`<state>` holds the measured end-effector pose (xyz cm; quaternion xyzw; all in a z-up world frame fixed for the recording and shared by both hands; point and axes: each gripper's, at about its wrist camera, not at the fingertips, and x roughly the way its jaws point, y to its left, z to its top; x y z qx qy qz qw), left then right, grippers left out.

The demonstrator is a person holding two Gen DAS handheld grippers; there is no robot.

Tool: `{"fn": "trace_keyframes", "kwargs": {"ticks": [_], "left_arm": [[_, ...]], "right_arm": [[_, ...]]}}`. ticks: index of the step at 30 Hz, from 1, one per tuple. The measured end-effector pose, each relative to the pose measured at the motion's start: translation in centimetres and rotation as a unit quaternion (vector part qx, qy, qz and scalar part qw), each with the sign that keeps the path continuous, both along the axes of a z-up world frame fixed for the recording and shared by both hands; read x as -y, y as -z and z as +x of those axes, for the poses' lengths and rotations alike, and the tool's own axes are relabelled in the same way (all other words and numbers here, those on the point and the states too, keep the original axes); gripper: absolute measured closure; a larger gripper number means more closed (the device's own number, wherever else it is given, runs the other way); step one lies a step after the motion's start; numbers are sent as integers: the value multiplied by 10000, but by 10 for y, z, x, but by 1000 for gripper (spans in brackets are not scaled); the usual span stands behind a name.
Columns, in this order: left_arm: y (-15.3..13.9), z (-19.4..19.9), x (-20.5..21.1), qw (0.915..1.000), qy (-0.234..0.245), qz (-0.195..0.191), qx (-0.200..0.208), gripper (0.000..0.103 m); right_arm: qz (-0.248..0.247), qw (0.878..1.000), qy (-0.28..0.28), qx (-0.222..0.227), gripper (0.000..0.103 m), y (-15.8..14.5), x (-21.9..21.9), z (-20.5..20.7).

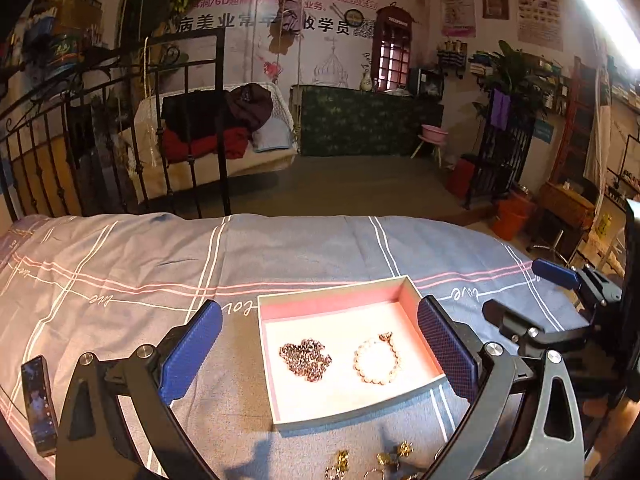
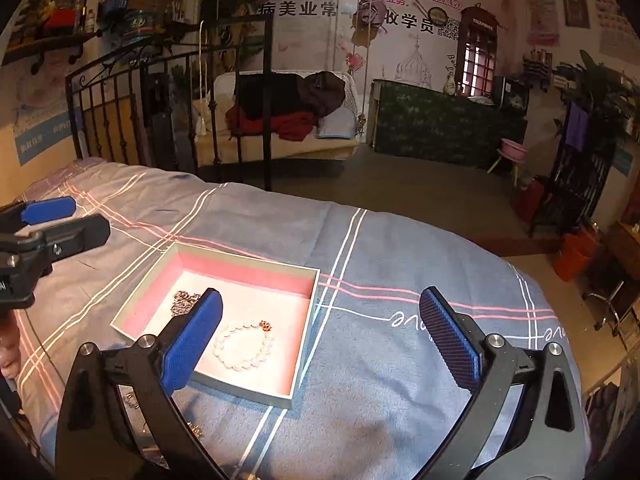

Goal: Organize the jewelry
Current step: 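Move both open tools back over the remaining jewelry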

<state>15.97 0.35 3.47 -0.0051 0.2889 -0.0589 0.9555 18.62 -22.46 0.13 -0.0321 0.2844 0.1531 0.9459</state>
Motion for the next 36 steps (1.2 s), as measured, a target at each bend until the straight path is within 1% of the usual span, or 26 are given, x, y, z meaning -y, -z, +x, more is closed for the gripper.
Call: {"fn": "trace_keyframes", "kwargs": {"ticks": [2, 4, 6, 7, 8, 10, 12, 14, 15, 16, 18, 23, 26, 27, 28, 30, 31, 32, 33, 34, 35, 36], "left_arm": [[12, -14, 1, 9999, 105, 36, -92, 6], [29, -23, 2, 9991, 222, 76, -340, 6], [50, -31, 3, 9976, 296, 131, -614, 6], [60, -35, 2, 9969, 319, 123, -704, 6], [69, -38, 2, 9960, 350, 113, -811, 6], [86, -43, 0, 9942, 383, 114, -997, 7], [99, -46, -1, 9931, 347, 175, -1108, 8], [109, -46, -3, 9918, 333, 212, -1212, 10], [113, -45, -4, 9913, 350, 209, -1250, 16], [116, -45, -3, 9908, 364, 225, -1287, 18], [122, -43, -2, 9895, 389, 269, -1369, 29], [135, -45, 1, 9859, 505, 150, -1590, 30], [137, -45, 1, 9862, 528, 198, -1558, 32], [137, -44, 0, 9863, 521, 213, -1551, 37], [137, -43, -1, 9862, 527, 217, -1552, 39], [137, -42, -3, 9864, 539, 192, -1542, 51], [137, -41, -4, 9864, 541, 176, -1543, 52], [137, -41, -4, 9866, 539, 158, -1531, 57], [137, -40, -4, 9869, 524, 168, -1514, 63], [137, -40, -4, 9870, 536, 184, -1502, 67], [136, -39, -3, 9869, 567, 188, -1496, 73], [136, -39, -2, 9867, 589, 188, -1500, 76]], "right_arm": [[152, 9996, -55, -215, 6, 9, 8, -10], [198, 9987, -114, -453, 6, 23, 12, -22], [64, 9974, -109, -706, 6, 39, 11, -31], [-31, 9969, -118, -783, 9, 48, 9, -38], [-100, 9960, -125, -878, 15, 56, 8, -44], [-92, 9938, -169, -1093, 22, 72, 8, -53], [-62, 9914, -208, -1292, 24, 87, 9, -63], [-111, 9896, -213, -1417, 25, 99, 7, -68], [-125, 9886, -233, -1479, 26, 104, 7, -70], [-126, 9878, -231, -1534, 29, 108, 7, -72], [-92, 9876, -210, -1551, 30, 112, 8, -74], [-111, 9865, -340, -1599, 30, 115, 2, -76], [-197, 9844, -524, -1667, 30, 118, -8, -78], [-252, 9841, -569, -1665, 30, 119, -12, -80], [-294, 9838, -610, -1662, 30, 120, -15, -81], [-373, 9828, -694, -1670, 30, 122, -21, -84], [-444, 9827, -691, -1659, 30, 123, -24, -84], [-510, 9824, -703, -1652, 30, 125, -25, -85], [-563, 9822, -720, -1640, 30, 126, -27, -85], [-596, 9820, -729, -1636, 30, 126, -28, -86], [-612, 9819, -732, -1635, 30, 127, -29, -86], [-607, 9819, -730, -1636, 30, 126, -29, -86]]}}
